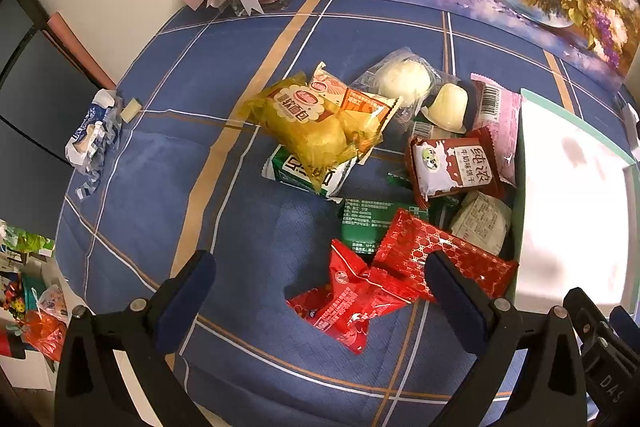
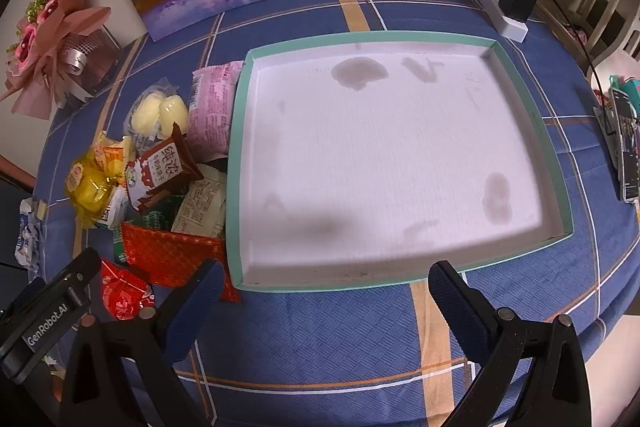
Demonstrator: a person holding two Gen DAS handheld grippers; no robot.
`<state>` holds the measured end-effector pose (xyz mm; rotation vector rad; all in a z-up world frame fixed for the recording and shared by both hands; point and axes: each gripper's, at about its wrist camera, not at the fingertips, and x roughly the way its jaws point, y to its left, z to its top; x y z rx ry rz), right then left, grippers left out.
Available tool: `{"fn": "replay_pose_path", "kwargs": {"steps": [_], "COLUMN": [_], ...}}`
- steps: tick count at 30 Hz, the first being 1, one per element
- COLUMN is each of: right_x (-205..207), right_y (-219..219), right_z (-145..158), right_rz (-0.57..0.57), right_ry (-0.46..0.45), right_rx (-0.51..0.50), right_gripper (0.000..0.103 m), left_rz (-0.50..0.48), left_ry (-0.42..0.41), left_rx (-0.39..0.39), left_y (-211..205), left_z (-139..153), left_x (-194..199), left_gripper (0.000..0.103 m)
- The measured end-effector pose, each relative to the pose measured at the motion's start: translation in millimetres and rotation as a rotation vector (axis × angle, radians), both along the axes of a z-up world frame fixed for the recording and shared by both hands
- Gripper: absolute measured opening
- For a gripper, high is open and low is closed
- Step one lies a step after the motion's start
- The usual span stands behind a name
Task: Organize snacks
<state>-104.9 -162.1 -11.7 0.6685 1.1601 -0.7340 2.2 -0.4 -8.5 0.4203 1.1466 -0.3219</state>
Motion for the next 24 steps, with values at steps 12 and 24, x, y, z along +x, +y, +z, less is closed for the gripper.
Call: {"fn": "replay_pose_path", "kwargs": {"steps": [12, 24], "right_x": [0.3, 0.7], "right_y": [0.8, 0.3], "right_z": [-2.6, -3.0], "right_rz": [0.003, 0.003], "right_ry": [0.012, 0.013], "right_rx": [0.001, 0.002], "right_gripper": [0.103, 0.103], "left_rz": [0.003, 0.009], "left_ry": [0.018, 0.03], "left_rx": [-0.005, -0.009], "left_y": [-0.1, 0.9], "left_z": [-1.0, -3.7], "left_x": [1.5, 3.0], "left_gripper": [0.103, 0.103]}}
